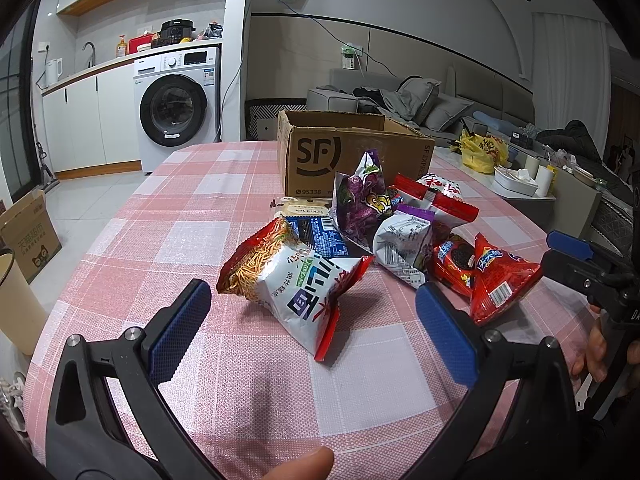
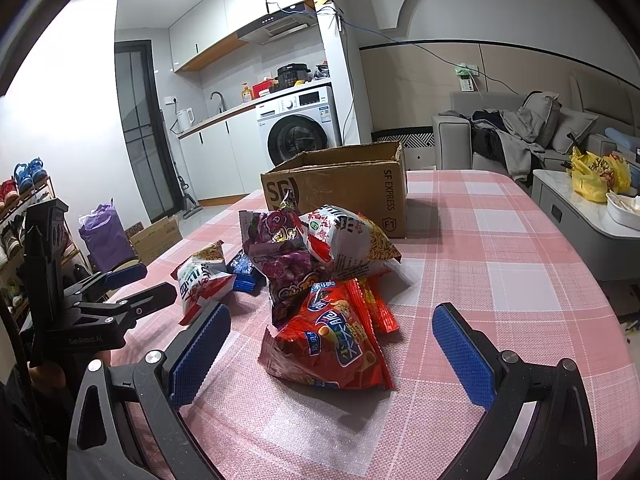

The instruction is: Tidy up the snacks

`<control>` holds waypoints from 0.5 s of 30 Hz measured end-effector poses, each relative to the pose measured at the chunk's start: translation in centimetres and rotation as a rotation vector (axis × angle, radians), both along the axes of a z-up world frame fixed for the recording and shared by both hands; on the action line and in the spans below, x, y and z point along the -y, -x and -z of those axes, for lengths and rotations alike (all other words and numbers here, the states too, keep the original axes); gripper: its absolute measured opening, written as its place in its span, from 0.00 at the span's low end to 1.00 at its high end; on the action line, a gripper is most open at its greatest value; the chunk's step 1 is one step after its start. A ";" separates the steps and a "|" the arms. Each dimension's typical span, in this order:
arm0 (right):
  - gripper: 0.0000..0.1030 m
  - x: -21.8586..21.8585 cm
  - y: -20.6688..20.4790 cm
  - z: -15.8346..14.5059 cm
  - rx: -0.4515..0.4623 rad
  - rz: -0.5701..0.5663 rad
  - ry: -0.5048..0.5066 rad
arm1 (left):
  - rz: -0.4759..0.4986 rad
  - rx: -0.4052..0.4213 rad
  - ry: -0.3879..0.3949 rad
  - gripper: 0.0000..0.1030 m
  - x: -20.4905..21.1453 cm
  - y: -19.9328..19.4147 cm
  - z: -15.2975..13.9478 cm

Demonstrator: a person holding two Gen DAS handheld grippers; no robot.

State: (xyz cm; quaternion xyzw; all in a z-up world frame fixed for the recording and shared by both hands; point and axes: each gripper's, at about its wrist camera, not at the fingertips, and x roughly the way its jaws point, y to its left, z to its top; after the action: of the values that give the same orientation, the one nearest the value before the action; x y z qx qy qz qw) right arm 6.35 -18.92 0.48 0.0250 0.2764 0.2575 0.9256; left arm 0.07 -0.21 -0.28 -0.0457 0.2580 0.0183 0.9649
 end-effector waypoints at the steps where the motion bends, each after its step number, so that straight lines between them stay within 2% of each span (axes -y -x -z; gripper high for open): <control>1: 1.00 0.0 0.1 0.0 0.000 0.000 0.000 | -0.001 0.001 0.000 0.99 0.0 0.0 0.0; 15: 1.00 -0.4 -0.1 0.2 0.002 -0.004 0.003 | 0.000 0.001 0.000 0.99 0.0 0.0 0.0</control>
State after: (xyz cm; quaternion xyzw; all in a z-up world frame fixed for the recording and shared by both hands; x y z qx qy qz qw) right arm 6.46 -18.49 0.25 0.0229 0.2758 0.2588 0.9255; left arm 0.07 -0.22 -0.27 -0.0456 0.2576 0.0185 0.9650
